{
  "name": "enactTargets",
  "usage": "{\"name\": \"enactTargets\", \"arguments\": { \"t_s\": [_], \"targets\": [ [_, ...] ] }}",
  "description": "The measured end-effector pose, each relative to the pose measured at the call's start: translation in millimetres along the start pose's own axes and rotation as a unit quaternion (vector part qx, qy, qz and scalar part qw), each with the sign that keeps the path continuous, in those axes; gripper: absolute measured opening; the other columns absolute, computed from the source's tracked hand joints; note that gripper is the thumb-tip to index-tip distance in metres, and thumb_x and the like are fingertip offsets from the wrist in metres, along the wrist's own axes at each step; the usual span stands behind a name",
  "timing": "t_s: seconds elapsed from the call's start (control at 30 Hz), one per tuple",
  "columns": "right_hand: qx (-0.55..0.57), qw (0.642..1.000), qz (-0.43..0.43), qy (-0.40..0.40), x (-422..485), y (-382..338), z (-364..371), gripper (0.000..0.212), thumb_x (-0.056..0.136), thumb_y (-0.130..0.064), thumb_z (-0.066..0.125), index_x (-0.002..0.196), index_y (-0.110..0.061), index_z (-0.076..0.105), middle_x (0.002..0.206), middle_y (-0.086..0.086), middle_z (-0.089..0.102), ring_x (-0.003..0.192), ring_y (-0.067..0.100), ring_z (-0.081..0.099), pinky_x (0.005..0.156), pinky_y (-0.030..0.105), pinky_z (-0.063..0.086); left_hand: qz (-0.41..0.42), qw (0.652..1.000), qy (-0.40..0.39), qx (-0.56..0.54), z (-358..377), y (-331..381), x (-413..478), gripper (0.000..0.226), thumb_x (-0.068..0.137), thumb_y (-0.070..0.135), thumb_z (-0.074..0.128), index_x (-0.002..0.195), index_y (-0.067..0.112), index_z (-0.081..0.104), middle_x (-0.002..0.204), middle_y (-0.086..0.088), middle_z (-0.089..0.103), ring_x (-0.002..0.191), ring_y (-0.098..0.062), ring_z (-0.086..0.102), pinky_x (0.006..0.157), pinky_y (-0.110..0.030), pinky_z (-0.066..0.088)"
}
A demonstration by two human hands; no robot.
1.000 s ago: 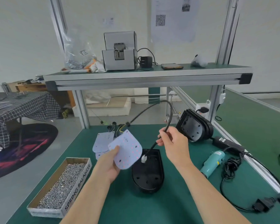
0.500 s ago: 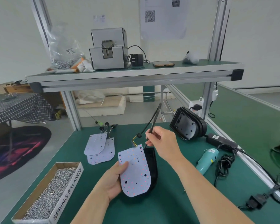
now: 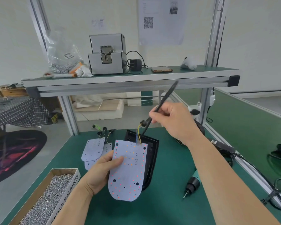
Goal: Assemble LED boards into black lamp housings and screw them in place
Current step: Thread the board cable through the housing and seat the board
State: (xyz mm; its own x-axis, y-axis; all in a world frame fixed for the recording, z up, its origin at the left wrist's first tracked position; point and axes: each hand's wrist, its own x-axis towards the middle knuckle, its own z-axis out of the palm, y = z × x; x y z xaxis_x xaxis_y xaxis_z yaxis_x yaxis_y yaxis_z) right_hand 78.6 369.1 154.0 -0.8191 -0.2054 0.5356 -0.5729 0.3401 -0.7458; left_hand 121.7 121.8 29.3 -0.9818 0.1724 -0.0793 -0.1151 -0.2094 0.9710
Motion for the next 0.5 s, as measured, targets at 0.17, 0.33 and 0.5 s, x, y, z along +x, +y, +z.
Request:
{"name": "enactTargets", "arguments": {
  "t_s": [0.17, 0.33, 0.5],
  "targets": [
    [-0.102, 0.987, -0.019, -0.125, -6.6, -1.5, 4.3, 0.01, 0.091, -0.016, 0.071, 0.083, -0.014, 0.077, 0.073, -0.008, 0.074, 0.071, 0.006, 0.068, 0.073, 0.02, 0.051, 0.025, 0.996, 0.004, -0.084, 6.9, 6.2, -2.9, 0.032, 0.089, 0.016, 0.062, 0.119, 0.007, 0.07, 0.121, -0.021, 0.07, 0.101, -0.034, 0.072, 0.078, -0.041, 0.06],
    [-0.16, 0.985, -0.029, -0.059, -9.8, 12.0, 6.3, 0.021, 0.091, -0.034, 0.07, 0.111, -0.03, 0.066, 0.089, -0.016, 0.059, 0.081, -0.006, 0.053, 0.07, 0.014, 0.039, 0.045, 0.984, 0.035, -0.169, 8.6, 9.9, -3.3, 0.033, 0.089, 0.024, 0.056, 0.115, 0.018, 0.075, 0.116, -0.014, 0.073, 0.096, -0.032, 0.074, 0.073, -0.042, 0.061],
    [0.217, 0.964, 0.148, -0.034, -17.1, 25.5, 7.3, 0.027, 0.093, -0.008, 0.047, 0.11, -0.019, 0.066, 0.104, 0.003, 0.068, 0.067, 0.013, 0.057, 0.059, 0.022, 0.045, 0.062, 0.97, 0.065, -0.226, 6.9, 10.0, -5.7, 0.03, 0.087, 0.027, 0.059, 0.108, 0.018, 0.079, 0.11, -0.013, 0.075, 0.089, -0.032, 0.075, 0.071, -0.045, 0.061]
  ]
}}
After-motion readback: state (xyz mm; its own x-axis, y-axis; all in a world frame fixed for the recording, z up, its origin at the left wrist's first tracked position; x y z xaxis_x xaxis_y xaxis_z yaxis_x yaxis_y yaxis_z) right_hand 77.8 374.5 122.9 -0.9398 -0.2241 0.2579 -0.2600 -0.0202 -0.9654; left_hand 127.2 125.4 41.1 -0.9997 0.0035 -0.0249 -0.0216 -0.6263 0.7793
